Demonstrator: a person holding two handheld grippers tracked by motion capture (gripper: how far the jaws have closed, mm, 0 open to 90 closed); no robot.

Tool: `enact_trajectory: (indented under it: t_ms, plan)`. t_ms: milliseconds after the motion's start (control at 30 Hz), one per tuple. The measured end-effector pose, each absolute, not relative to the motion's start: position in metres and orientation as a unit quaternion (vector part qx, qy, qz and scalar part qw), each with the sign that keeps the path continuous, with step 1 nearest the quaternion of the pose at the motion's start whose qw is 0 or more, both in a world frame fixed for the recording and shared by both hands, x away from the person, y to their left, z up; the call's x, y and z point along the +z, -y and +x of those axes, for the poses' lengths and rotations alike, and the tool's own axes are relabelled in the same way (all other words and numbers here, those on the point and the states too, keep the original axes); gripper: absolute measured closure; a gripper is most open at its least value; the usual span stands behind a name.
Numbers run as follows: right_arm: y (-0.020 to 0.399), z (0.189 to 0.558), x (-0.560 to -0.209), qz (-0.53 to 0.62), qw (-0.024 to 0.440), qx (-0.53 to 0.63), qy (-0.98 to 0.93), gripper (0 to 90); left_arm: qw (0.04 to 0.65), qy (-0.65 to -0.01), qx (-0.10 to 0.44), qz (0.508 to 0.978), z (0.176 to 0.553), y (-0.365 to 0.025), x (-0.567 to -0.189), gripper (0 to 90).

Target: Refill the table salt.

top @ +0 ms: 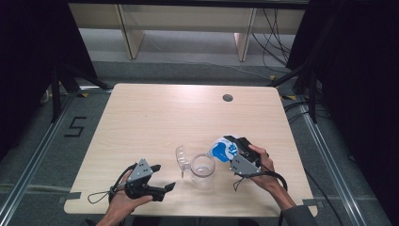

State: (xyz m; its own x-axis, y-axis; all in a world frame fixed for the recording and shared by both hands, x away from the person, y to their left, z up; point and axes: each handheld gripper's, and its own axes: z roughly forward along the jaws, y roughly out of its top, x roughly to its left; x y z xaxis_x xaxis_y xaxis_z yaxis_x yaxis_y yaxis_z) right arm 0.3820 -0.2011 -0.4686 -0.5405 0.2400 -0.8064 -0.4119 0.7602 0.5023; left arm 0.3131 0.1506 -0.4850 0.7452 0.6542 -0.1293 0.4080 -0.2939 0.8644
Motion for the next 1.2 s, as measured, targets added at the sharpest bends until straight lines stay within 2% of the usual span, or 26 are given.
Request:
enact_trajectory:
  t_ms: [1200]
  plan:
    - [0.1933, 0.3769, -0.4677, -0.126, 0.53, 0.281, -0.79, 48.3, 0.49, -0.336, 0.122, 0.795, 0.3133, -0.1505, -0.4859, 15.2]
